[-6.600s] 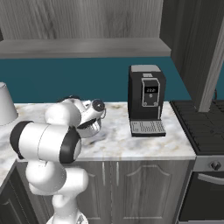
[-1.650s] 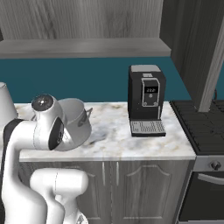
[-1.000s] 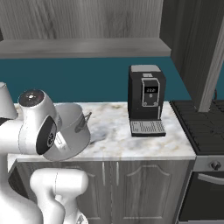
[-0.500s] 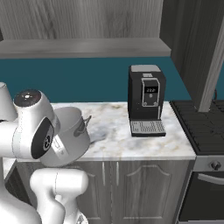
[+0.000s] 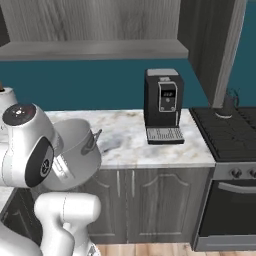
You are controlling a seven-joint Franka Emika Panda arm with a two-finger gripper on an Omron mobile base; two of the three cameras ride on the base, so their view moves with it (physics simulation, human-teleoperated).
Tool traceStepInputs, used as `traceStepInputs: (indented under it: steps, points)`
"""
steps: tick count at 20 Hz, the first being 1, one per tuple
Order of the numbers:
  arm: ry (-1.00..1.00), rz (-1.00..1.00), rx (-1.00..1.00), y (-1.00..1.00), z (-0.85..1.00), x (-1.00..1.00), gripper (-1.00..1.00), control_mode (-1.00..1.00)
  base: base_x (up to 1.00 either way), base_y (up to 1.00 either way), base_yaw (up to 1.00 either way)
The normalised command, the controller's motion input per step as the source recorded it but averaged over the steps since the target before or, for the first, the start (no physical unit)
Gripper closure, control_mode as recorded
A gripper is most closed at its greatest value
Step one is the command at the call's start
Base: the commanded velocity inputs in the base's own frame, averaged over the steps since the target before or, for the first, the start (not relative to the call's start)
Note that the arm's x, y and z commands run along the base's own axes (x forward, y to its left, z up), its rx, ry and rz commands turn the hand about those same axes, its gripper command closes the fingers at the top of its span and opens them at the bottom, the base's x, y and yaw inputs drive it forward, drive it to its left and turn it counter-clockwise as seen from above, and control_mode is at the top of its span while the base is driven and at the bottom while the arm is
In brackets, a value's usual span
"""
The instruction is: Pick the kettle from the cabinet and place it on a stove burner. Then pick the pot from the counter and place it on another stove burner. Finally, turn both burners on.
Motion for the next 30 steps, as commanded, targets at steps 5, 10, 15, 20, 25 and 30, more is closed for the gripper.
traceStepInputs:
  steps: [5, 10, 15, 20, 25, 30]
  points:
    - [0.0, 0.0, 0.0, 0.0, 0.0, 0.0, 1.0, 1.0, -0.69, -0.16, -0.08]
    - [0.0, 0.0, 0.0, 0.0, 0.0, 0.0, 1.0, 1.0, -0.36, -0.3, -0.11]
    - [0.0, 0.0, 0.0, 0.0, 0.0, 0.0, 1.0, 1.0, -0.04, -0.51, -0.1]
    - [0.0, 0.0, 0.0, 0.0, 0.0, 0.0, 1.0, 1.0, -0.01, -0.59, -0.08]
    - [0.0, 0.0, 0.0, 0.0, 0.0, 0.0, 1.0, 1.0, -0.24, -0.62, -0.07]
    - [0.0, 0.0, 0.0, 0.0, 0.0, 0.0, 1.0, 1.0, -0.27, -0.6, 0.0]
